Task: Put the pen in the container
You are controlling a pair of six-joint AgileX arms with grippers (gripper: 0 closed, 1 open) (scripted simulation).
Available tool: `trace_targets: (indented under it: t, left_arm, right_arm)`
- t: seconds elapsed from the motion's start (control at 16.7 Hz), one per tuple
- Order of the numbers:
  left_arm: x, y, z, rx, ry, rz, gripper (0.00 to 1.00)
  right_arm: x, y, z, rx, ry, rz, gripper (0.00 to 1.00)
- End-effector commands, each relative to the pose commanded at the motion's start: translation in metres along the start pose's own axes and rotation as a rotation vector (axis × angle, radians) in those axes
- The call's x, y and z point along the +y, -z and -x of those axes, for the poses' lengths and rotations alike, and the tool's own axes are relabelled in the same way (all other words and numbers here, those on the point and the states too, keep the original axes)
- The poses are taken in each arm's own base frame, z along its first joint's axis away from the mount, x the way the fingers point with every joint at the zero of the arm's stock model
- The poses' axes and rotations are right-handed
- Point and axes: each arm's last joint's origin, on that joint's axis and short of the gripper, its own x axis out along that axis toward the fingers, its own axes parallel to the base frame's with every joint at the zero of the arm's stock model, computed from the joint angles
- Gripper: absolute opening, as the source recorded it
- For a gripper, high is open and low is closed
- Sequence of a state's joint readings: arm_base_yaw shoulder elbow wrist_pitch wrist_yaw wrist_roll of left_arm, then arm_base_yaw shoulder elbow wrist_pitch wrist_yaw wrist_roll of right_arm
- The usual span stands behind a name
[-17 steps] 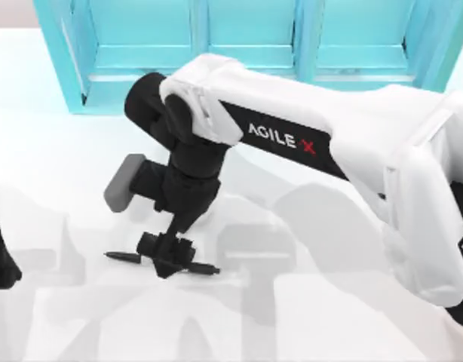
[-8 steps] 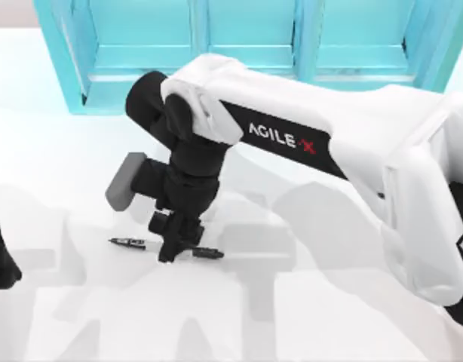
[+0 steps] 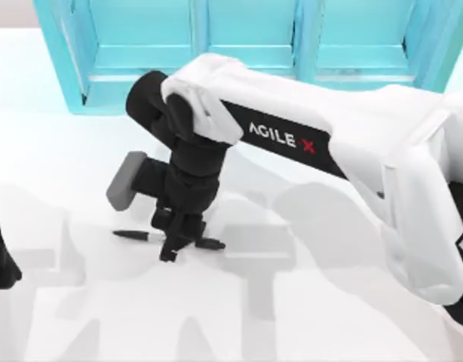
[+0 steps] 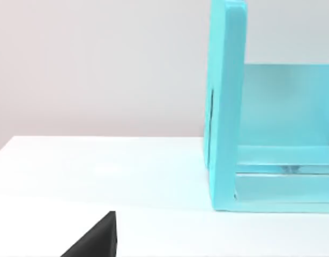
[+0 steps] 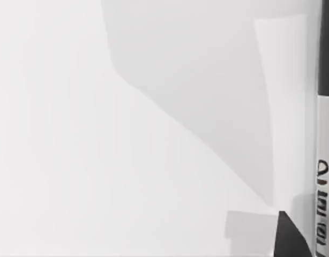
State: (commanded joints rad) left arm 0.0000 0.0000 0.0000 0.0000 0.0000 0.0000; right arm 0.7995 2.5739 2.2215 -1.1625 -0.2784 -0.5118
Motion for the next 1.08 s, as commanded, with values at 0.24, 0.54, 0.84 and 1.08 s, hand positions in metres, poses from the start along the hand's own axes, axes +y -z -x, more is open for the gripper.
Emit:
trace_targets:
  t: [0.24, 0.54, 0.84, 1.08]
  left_arm:
    - [0.0, 0.0, 0.0, 0.0, 0.0, 0.0, 1.0]
    - [0.0, 0.0, 0.0, 0.0, 0.0, 0.0, 1.0]
    - [0.0, 0.0, 0.0, 0.0, 0.0, 0.0, 1.0]
    - [0.0, 0.0, 0.0, 0.0, 0.0, 0.0, 1.0]
  right_arm:
    - [0.002, -0.004, 0.006, 0.014, -0.01, 0.001, 0.0]
    - [0.008, -0.019, 0.047, 0.004, -0.004, 0.005, 0.0]
    - [0.021, -0.018, 0.089, -0.009, 0.004, 0.004, 0.0]
    - [0.023, -0.016, 0.095, -0.002, 0.001, 0.0, 0.0]
